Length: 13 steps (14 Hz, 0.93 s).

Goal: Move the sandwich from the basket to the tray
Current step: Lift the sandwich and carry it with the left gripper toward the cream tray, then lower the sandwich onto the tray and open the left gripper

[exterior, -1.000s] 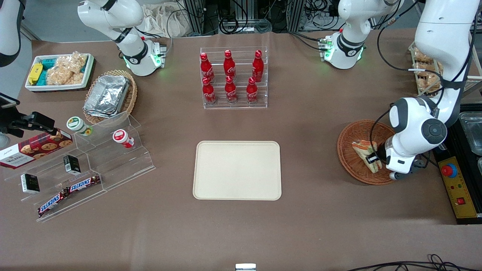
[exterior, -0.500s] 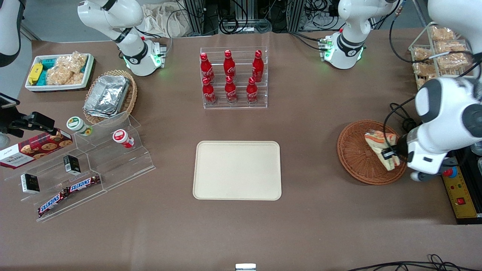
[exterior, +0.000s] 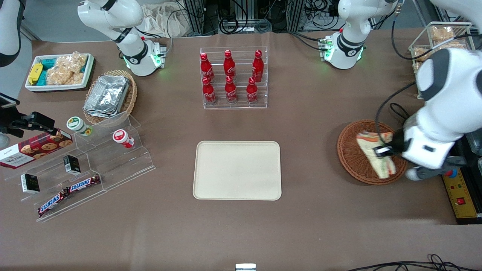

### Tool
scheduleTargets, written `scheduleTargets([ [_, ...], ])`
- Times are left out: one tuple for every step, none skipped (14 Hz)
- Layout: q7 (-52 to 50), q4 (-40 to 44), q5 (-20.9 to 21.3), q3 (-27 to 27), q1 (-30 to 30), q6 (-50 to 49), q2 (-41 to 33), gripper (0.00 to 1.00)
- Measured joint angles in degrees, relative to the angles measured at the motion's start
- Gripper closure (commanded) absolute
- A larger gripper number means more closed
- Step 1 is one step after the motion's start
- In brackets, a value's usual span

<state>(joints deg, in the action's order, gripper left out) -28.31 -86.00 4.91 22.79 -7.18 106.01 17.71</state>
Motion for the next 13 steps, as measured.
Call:
scheduleTargets([
  [-0.05,0.00,0.65,0.28,3.11,1.86,2.11,1.00],
  [-0.39,0.01,1.58,0.40,6.47,4.21,4.51,1.00],
  [-0.88,0.01,2.54,0.45,9.62,6.62,7.04,1.00],
  [-1.34,0.01,3.34,0.47,12.40,9.01,9.63,1.00],
  [-1.50,0.03,4.04,0.52,14.65,11.46,12.08,1.00],
  [-1.50,0.08,4.41,0.53,16.77,13.97,14.44,1.00],
  [-1.51,0.11,4.52,0.50,18.61,16.35,16.53,1.00],
  [-1.51,0.16,4.55,0.46,19.99,18.65,18.40,1.00],
  [-1.50,0.21,4.57,0.44,20.96,20.63,20.16,1.00],
  [-1.37,0.26,4.57,0.42,21.64,22.00,21.89,1.00],
  [-1.22,0.30,4.58,0.42,22.23,22.93,23.61,1.00],
  [-1.13,0.39,4.61,0.42,22.77,23.63,25.23,0.98],
  [-1.08,0.58,4.66,0.42,23.15,24.16,26.65,0.88],
])
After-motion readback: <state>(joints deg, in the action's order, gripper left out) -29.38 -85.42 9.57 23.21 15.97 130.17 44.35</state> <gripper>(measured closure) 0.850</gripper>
